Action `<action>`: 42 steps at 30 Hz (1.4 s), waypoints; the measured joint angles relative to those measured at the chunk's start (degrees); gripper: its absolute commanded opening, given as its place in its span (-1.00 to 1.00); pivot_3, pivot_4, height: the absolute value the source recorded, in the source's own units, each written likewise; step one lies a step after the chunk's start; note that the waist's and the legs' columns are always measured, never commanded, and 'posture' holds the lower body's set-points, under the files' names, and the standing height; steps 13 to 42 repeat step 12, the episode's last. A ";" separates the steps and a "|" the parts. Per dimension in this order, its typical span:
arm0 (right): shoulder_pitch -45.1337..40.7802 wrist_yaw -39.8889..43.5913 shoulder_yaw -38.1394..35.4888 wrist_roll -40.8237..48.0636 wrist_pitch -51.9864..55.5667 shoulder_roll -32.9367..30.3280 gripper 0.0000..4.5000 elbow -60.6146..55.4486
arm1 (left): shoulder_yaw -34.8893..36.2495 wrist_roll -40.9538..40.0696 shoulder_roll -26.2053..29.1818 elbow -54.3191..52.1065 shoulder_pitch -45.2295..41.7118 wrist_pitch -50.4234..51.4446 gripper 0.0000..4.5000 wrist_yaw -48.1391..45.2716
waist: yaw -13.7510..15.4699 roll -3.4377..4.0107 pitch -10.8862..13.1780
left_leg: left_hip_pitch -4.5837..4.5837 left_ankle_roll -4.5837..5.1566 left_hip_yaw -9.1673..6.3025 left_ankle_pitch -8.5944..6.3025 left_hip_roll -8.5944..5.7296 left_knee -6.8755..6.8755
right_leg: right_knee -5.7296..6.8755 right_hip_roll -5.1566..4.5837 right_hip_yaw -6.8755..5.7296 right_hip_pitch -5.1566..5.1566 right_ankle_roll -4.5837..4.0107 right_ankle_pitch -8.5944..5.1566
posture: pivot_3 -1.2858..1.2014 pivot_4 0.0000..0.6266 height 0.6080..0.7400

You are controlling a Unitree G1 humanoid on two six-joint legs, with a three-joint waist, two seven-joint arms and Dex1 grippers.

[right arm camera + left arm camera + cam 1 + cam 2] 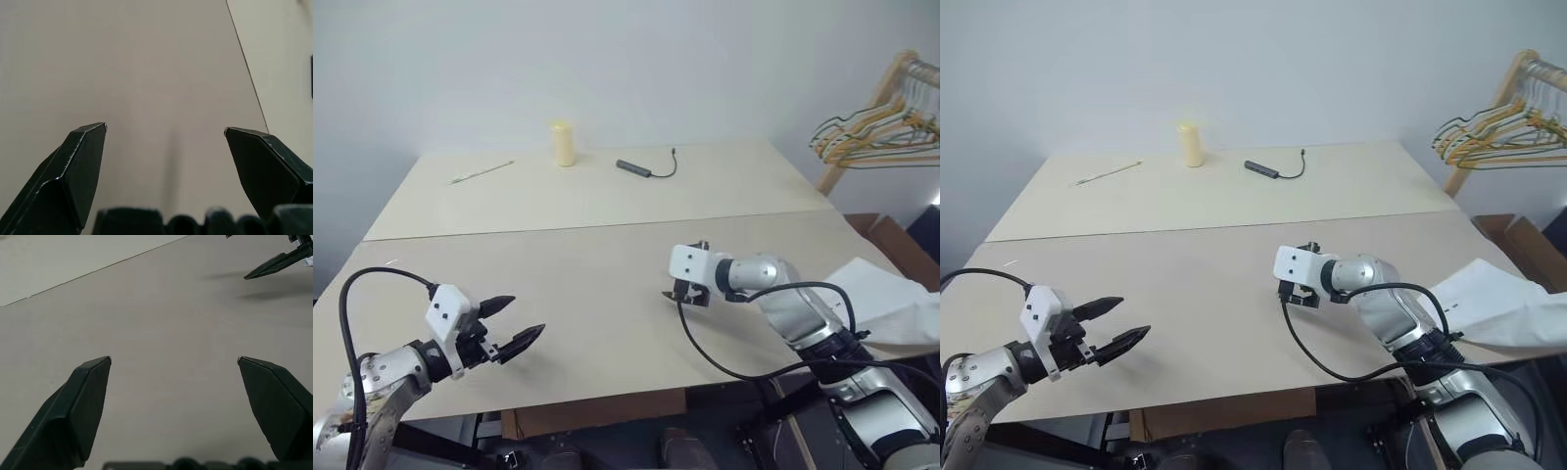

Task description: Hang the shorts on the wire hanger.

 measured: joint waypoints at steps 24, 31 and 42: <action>-0.53 0.02 -0.01 -2.12 -0.26 0.93 0.99 0.03 | -1.13 0.35 -0.48 0.08 -1.88 -0.11 1.00 0.18 | 2.81 -0.09 -0.08 | -0.68 -0.03 0.03 0.03 -0.01 0.05 | 0.09 0.04 -0.04 -0.69 -0.12 0.07 | 0.07 -1.00 1.00; -0.53 0.02 -0.01 -2.12 -0.26 0.93 0.99 0.03 | -1.13 0.35 -0.48 0.08 -1.88 -0.11 1.00 0.18 | 2.81 -0.09 -0.08 | -0.68 -0.03 0.03 0.03 -0.01 0.05 | 0.09 0.04 -0.04 -0.69 -0.12 0.07 | 0.07 -1.00 1.00; -0.53 0.02 -0.01 -2.12 -0.26 0.93 0.99 0.03 | -1.13 0.35 -0.48 0.08 -1.88 -0.11 1.00 0.18 | 2.81 -0.09 -0.08 | -0.68 -0.03 0.03 0.03 -0.01 0.05 | 0.09 0.04 -0.04 -0.69 -0.12 0.07 | 0.07 -1.00 1.00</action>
